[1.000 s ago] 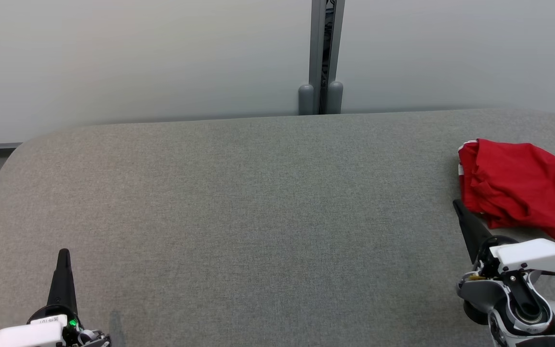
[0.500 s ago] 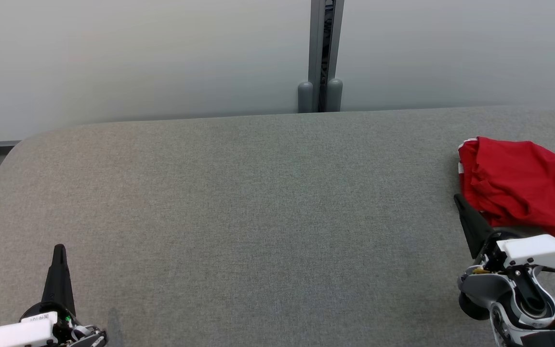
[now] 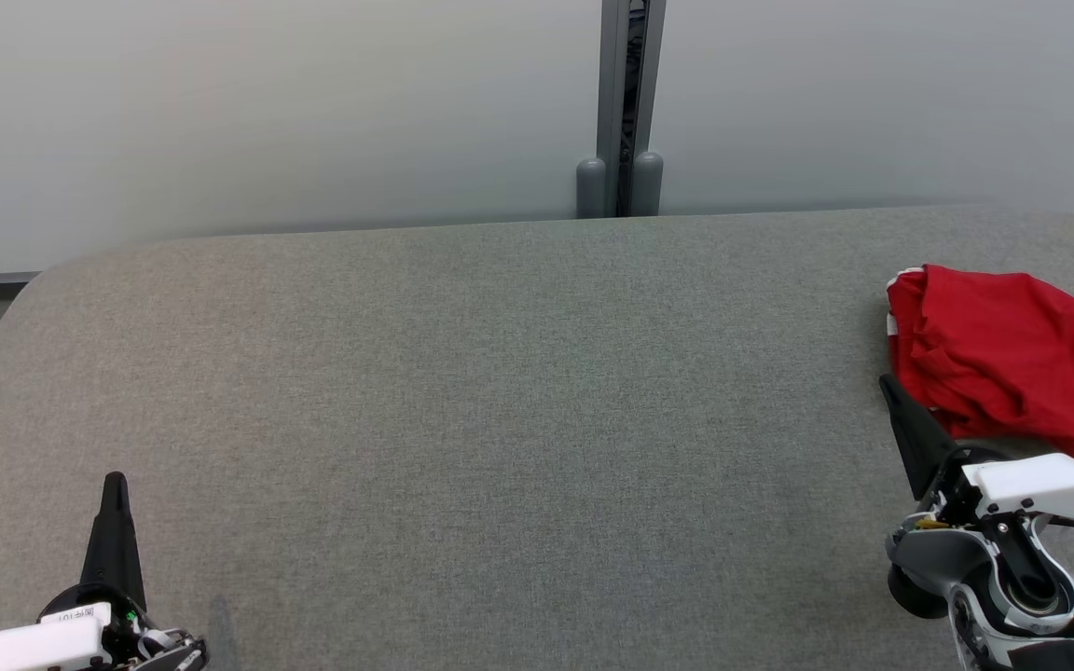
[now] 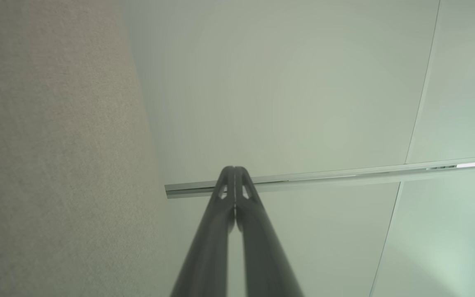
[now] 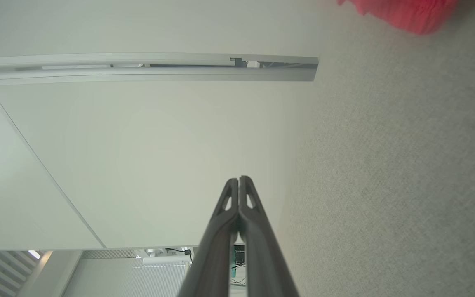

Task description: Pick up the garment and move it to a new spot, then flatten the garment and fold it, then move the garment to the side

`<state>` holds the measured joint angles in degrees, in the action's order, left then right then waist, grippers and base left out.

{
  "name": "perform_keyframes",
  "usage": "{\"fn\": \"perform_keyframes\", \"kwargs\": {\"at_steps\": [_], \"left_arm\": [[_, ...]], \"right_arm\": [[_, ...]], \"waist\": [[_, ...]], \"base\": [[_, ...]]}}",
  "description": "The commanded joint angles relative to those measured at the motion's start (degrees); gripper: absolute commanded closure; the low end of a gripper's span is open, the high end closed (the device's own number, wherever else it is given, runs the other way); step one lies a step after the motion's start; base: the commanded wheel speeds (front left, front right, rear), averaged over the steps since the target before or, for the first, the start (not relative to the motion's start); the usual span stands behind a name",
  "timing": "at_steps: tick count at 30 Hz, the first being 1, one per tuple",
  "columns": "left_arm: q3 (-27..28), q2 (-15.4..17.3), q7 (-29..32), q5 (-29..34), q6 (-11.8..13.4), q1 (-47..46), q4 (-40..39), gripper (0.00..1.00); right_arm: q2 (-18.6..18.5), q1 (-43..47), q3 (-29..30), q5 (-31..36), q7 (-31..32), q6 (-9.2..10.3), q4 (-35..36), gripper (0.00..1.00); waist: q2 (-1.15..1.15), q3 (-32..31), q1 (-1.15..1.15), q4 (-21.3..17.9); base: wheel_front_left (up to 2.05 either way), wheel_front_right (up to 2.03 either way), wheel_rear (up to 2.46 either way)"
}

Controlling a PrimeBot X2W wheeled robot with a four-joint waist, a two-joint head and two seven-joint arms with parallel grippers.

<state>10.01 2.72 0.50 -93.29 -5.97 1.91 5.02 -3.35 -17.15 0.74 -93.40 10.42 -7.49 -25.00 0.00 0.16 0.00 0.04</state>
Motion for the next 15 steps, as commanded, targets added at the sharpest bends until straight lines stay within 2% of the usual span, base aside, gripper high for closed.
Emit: {"fn": "perform_keyframes", "kwargs": {"at_steps": [1,15], "left_arm": [[0.22,0.30,0.15,-0.07,-0.11,-1.01,-0.16,1.00],[0.20,0.30,0.14,-0.06,-0.11,-1.01,-0.16,1.00]], "right_arm": [[-0.04,-0.62,0.08,0.01,0.32,-0.01,-0.17,1.00],[0.07,-0.63,0.27,0.19,0.45,0.00,-0.18,1.00]], "waist": [[0.00,0.00,0.00,0.00],[0.00,0.00,0.00,0.00]], "base": [[0.00,0.00,0.00],[0.00,0.00,0.00]]}}
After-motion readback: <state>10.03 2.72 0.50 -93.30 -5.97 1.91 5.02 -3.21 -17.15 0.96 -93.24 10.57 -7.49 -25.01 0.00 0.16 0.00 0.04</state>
